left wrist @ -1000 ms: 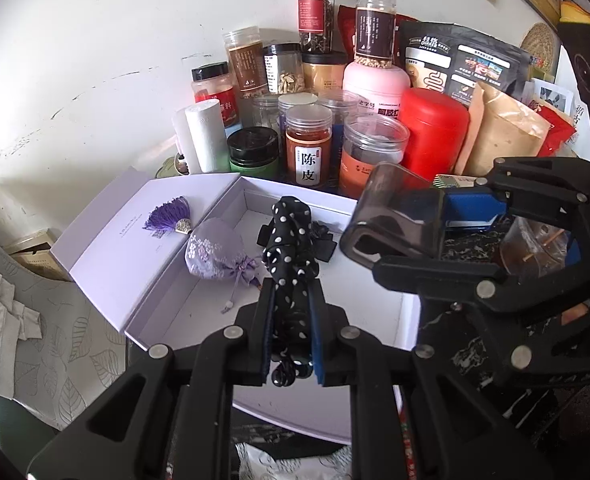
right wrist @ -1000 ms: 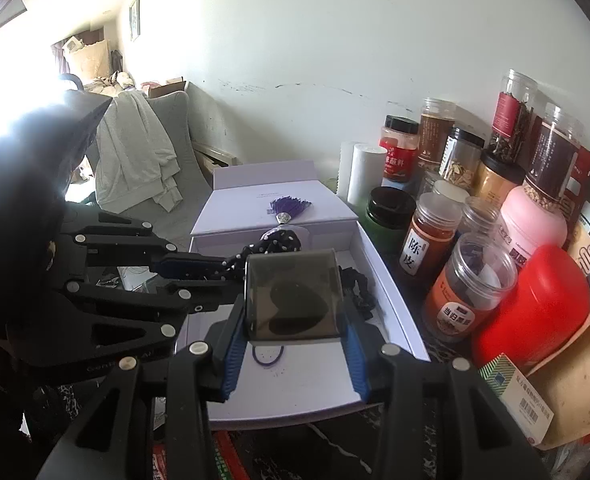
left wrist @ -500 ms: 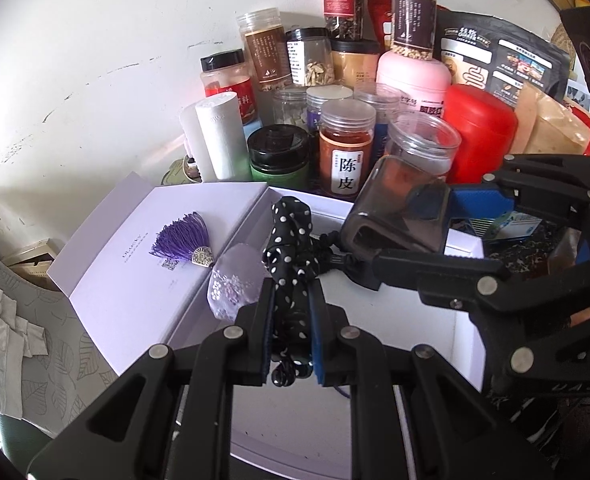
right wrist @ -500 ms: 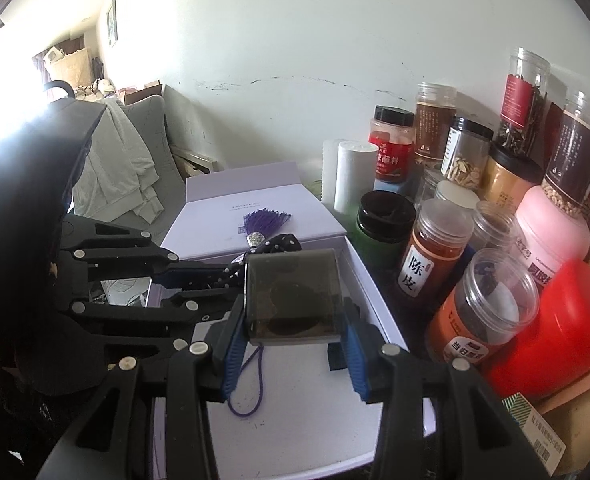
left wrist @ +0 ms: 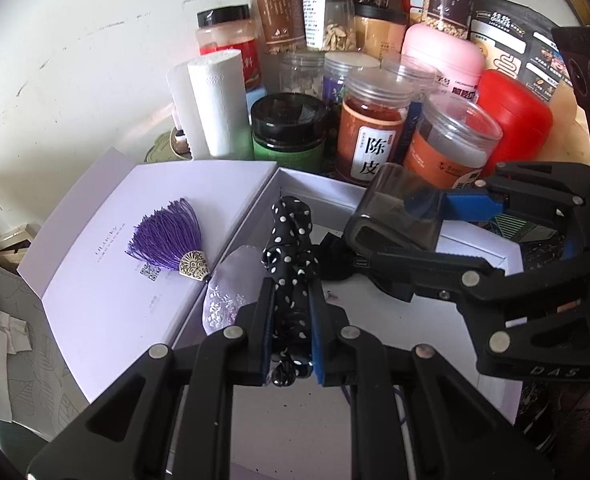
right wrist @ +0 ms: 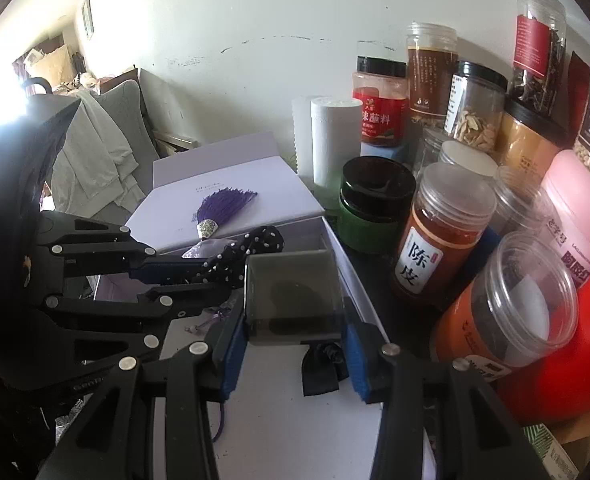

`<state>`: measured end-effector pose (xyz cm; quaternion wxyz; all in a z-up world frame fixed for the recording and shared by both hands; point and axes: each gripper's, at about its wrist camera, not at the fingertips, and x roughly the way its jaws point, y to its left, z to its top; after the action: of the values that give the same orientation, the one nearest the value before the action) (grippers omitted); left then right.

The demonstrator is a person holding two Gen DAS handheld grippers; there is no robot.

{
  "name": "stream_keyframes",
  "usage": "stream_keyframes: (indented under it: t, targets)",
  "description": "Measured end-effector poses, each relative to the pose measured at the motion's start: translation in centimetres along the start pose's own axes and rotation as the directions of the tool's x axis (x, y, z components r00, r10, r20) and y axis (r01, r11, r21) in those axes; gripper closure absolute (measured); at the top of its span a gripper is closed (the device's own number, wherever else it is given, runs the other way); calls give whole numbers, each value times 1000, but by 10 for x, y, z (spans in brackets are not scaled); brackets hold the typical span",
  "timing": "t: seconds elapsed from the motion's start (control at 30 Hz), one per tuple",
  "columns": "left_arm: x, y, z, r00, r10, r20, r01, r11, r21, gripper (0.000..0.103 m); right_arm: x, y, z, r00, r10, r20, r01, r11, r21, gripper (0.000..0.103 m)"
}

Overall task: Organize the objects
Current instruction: 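Lower the wallet into the box and open the right gripper while the left gripper releases the scrunchie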

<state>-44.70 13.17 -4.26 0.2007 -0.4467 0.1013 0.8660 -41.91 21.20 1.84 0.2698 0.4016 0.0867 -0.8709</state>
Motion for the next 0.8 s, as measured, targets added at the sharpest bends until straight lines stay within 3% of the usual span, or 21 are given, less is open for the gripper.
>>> stream_keyframes:
  t: [0.4, 0.8]
  targets:
    - [6, -5, -1, 999, 46, -6, -46, 999, 8, 88, 18, 0, -6, 998, -43, -40, 43, 999, -7, 59]
    - [-2, -3, 0, 999, 51, -10, -52, 998, -29, 78, 11, -2, -8, 997, -68, -38, 68, 998, 9, 58]
